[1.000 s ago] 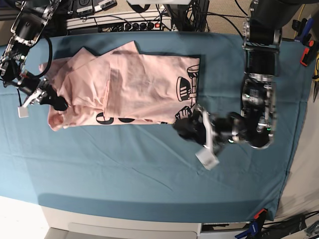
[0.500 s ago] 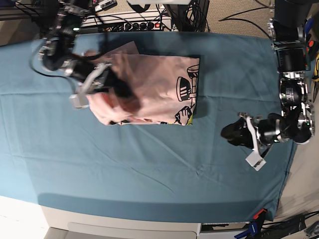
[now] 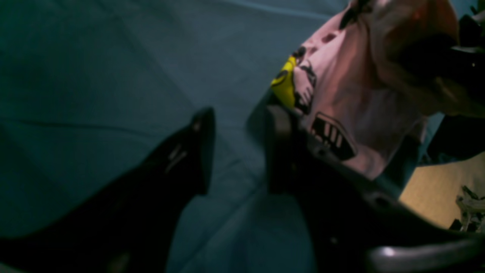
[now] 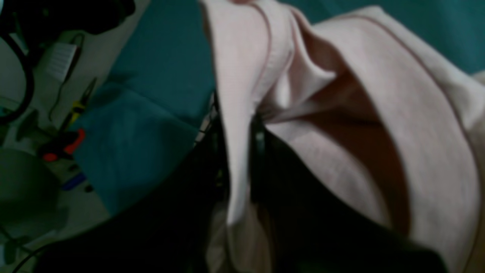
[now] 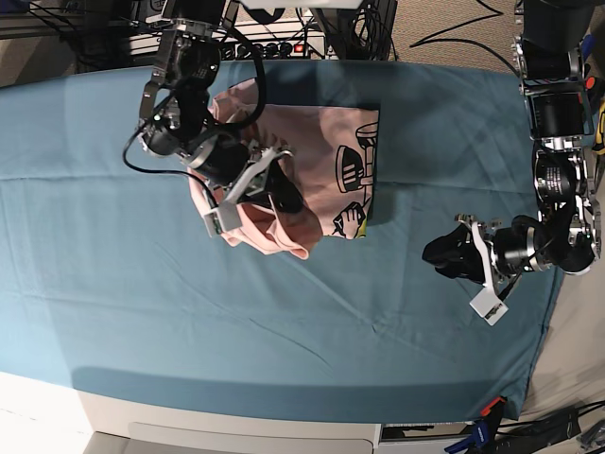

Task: Fold the T-shirt properly
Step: 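Fold the hem end over toward the collar with the right gripper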

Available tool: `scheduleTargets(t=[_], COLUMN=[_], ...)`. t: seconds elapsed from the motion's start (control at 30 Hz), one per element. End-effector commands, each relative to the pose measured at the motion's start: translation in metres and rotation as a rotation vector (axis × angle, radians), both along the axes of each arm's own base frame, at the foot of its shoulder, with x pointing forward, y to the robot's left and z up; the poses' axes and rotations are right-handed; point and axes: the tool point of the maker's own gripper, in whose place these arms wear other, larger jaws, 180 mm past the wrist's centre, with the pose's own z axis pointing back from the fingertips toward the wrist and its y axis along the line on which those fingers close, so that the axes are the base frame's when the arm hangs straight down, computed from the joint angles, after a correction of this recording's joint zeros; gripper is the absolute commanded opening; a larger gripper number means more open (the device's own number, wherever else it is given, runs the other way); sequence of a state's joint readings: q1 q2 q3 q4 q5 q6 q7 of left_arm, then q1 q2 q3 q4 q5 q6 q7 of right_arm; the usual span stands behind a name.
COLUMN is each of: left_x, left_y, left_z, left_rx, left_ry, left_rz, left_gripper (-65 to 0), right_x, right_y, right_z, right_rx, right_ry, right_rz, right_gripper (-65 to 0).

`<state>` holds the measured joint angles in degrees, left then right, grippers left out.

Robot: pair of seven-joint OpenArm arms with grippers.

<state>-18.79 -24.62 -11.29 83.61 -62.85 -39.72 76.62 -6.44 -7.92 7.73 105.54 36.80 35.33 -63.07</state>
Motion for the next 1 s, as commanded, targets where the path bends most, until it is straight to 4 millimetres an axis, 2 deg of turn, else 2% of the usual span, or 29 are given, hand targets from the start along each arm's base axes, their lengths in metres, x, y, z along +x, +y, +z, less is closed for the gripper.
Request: scheduleTargets(t=[0.0,0.2,0.3,0.5,0.53,0.63,0.67,0.7,0.87,0.97], left_x=[0.010,0.009,0.010,0.009,0.010,0.009,0.010,0.009,0.009,0.009], left_y=[0.001,0.001,0.001,0.000,0.000,0.000,0.001,0.001,0.001,0.001], left_z=[0.022,0.022,0.022,0.022,0.022,0.022,0.022,0.022,0.022,0.022], left_rx=[-0.027,-0.029,-0.028,-0.029,-0.029,-0.030,-0.029,-0.029,-0.029,-0.029], left_ry=[-0.066,-0.065,-0.066,-0.066,-0.066,-0.066,-0.066,-0.066,-0.065,-0.065], left_rz=[0.000,-0.001,-0.001,-0.001,-0.001,-0.001,-0.001,-0.001,-0.001,-0.001], left_gripper=[-41.8,-41.8,-41.8,-41.8,-41.8,-41.8,-41.8,-41.8,-41.8,-41.8], right_x=[0.010,0.013,0.011,0.011,0.010,0.006,0.004,0.001,-0.025,-0.038], right_y=[0.008,0.031,0.035,0.036,0.037,0.047,0.053,0.059,0.094,0.107], right_z=[0.017,0.003,-0.004,-0.004,-0.002,0.012,0.018,0.022,0.048,0.063], right_rx=[0.037,0.029,0.033,0.041,0.050,0.119,0.153,0.181,0.340,0.417], right_ry=[-0.060,-0.030,-0.004,-0.002,-0.007,-0.053,-0.064,-0.069,-0.060,-0.057], right_rz=[0.006,0.053,0.060,0.063,0.067,0.119,0.142,0.168,0.326,0.396], right_gripper=[-65.0,-65.0,-65.0,-65.0,-62.0,-39.3,-34.1,-32.4,-32.4,-32.4])
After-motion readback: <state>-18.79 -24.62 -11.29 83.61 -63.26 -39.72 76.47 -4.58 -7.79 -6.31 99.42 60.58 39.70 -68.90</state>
